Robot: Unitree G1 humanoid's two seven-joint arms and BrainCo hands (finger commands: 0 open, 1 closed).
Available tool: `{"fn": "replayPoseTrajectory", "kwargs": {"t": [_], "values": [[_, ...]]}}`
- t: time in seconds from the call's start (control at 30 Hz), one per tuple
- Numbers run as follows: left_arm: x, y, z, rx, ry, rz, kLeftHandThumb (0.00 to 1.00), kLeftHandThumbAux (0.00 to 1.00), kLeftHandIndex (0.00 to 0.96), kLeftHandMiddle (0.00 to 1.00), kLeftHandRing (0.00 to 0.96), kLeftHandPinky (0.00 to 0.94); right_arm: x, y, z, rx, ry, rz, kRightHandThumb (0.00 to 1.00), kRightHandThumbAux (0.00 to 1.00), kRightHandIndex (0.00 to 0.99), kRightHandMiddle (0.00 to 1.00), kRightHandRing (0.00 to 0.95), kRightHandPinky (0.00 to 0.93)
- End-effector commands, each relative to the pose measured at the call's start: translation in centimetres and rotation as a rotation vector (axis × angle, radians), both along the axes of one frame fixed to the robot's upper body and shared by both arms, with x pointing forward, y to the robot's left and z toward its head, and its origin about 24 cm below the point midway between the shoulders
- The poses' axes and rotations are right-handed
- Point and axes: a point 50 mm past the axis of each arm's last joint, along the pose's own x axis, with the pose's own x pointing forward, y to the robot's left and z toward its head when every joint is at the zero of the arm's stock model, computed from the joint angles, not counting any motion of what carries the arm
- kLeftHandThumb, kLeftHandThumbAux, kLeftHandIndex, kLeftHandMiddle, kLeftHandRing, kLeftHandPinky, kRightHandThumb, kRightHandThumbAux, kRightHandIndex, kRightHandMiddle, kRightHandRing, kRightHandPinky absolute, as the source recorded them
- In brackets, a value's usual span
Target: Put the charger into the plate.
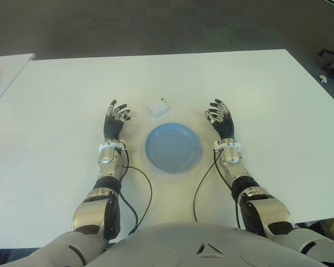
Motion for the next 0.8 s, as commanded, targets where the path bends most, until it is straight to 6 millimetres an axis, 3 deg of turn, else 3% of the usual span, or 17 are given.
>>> {"fn": "replayPoseTrajectory", "kwargs": {"t": [0.03, 0.37, 0.53, 0.8], "values": [[-6.0, -1.1, -6.7, -0.041, 0.464, 0.039, 0.422, 0.724, 0.049, 0.273, 0.35, 0.411, -7.1, 0.5, -7.3, -0.025, 0.383, -0.013, 0.532, 0.647, 0.139, 0.24, 0.269, 0.282], [-0.3, -2.1, -2.7, 0.103, 0.318, -0.002, 0.549, 0.666, 0.078, 0.301, 0.382, 0.446, -6.9, 0.7, -7.4, -0.038, 0.401, 0.001, 0.498, 0.632, 0.138, 0.224, 0.248, 0.254], [1.1, -1.9, -1.3, 0.208, 0.253, -0.046, 0.602, 0.629, 0.157, 0.324, 0.401, 0.438, -6.8, 0.8, -7.3, -0.031, 0.397, 0.01, 0.496, 0.63, 0.139, 0.226, 0.244, 0.248], [3.1, -1.6, 0.9, 0.55, 0.148, -0.128, 0.636, 0.598, 0.251, 0.347, 0.407, 0.454, -6.7, 1.0, -7.2, -0.012, 0.385, 0.025, 0.521, 0.63, 0.142, 0.23, 0.241, 0.245]]}}
